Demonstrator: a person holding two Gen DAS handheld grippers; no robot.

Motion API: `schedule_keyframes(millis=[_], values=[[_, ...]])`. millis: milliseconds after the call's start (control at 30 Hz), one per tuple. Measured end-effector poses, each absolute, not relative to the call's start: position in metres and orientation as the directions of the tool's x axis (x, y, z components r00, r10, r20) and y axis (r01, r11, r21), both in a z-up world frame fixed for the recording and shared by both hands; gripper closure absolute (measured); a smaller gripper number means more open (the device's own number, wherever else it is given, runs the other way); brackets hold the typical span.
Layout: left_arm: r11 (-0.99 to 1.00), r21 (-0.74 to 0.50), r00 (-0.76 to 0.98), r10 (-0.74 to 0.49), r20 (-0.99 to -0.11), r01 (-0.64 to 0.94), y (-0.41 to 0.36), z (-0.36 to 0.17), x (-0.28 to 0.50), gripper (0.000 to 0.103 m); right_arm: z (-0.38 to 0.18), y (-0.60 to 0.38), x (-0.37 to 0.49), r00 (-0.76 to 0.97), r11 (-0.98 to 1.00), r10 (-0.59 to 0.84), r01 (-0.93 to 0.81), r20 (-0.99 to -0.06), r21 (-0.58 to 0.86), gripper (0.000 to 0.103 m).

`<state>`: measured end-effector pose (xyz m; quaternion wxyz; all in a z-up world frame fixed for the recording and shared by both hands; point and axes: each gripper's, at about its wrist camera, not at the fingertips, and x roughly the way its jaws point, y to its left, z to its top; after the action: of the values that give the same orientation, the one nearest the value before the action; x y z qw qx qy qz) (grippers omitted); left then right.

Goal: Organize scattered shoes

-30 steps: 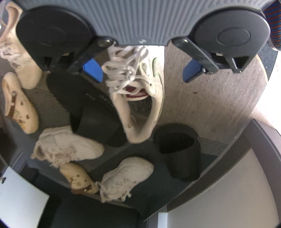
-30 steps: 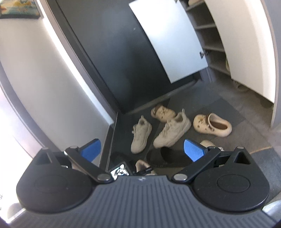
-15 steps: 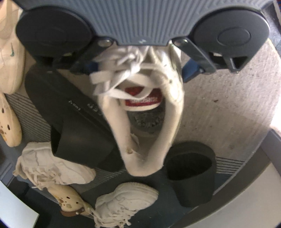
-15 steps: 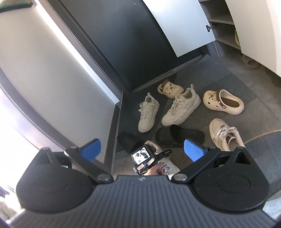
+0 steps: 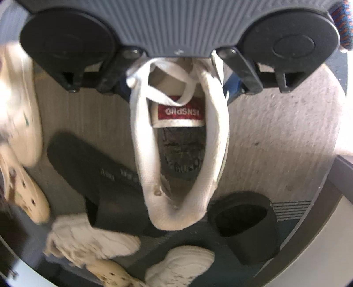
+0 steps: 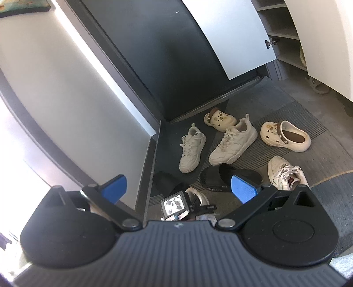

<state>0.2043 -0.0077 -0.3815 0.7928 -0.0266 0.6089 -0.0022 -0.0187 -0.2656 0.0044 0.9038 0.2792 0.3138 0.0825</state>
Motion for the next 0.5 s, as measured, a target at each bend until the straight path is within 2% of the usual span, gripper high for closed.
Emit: schedule_keyframes(millis=[233,400,500], values=[[0.980,-0.013,0.161,-0.046,-0.986,0.199,-0.005,-0.382,0.172,0.021,0.013,-0.258,-0.036,0.817,0.864,0.312,-0.031,-0.485,0.503,0.000],[0.990,-0.017,0.134,-0.035,-0.990,0.137,0.008,-0.400,0.160,0.017,0.011,-0.257,-0.039,0.818,0.897,0.268,-0.020,-0.509,0.441,0.000],[0.997,-0.031,0.131,-0.041,-0.990,0.077,0.019,-0.395,0.158,0.015,0.012,-0.257,-0.043,0.832,0.903,0.277,-0.054,-0.482,0.426,0.000]])
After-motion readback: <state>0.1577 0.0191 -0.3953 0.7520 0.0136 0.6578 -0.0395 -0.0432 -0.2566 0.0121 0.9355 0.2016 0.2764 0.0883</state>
